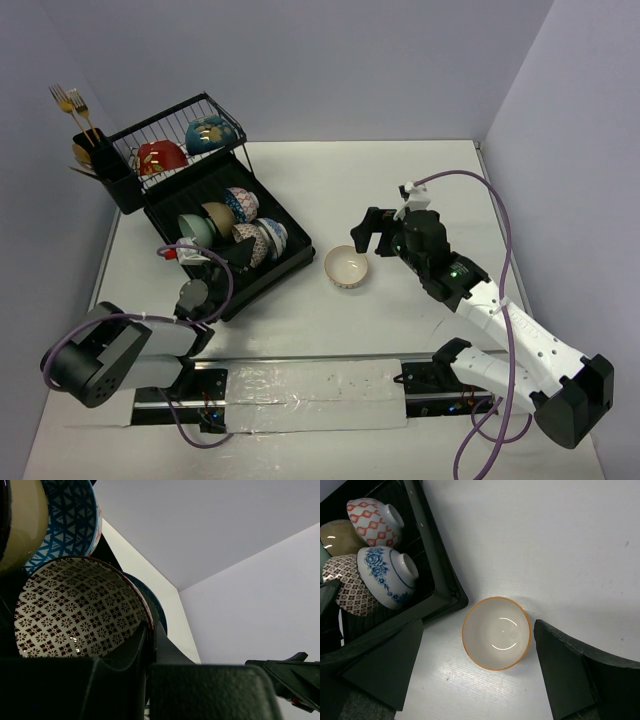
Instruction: Load the bowls into the dish rack
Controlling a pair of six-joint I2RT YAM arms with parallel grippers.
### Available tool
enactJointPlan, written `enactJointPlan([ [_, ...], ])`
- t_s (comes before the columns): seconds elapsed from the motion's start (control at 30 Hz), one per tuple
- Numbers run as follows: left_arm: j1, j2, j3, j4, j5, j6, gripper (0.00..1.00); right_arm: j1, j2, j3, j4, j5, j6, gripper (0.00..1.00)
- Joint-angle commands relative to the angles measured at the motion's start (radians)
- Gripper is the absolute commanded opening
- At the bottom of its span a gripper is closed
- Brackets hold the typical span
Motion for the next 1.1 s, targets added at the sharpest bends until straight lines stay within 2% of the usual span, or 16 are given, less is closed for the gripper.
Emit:
enactJointPlan([
  [0.0,-0.001,0.043,-0.064,0.263,0.026,-0.012,0.0,-0.004,-0.002,0.005,0.032,0.009,-0.012,0.99],
  [0.23,-0.014,-0.015,-0.094,0.166,-0.049,-0.066,0.0,-0.004,-0.014,0.0,0.027,0.023,-0.015,0.99],
  [0.4,-0.036,-0.112,-0.099,-0.016,-0.097,-0.092,0.0,-0.002,-0.01,-0.001,0.033,0.014,-0.011,0.99],
  [0.73,-0.043,-0.014,-0.142,0.022,-0.118,-0.219,0.0,-0.004,-0.017,0.005,0.026,0.018,-0.014,0.99],
  [0.87,-0.048,-0.046,-0.148,-0.016,-0.152,-0.236,0.01,-0.002,-0.019,0.004,0.024,0.021,-0.014,0.99],
  [0.97,-0.054,-0.147,-0.136,-0.152,-0.179,-0.241,0.05,-0.004,-0.014,0.005,0.026,0.018,-0.011,0.99],
  [1.07,-0.062,-0.294,-0.093,-0.48,-0.219,-0.241,0.05,-0.002,-0.011,0.005,0.03,0.014,-0.011,0.99],
])
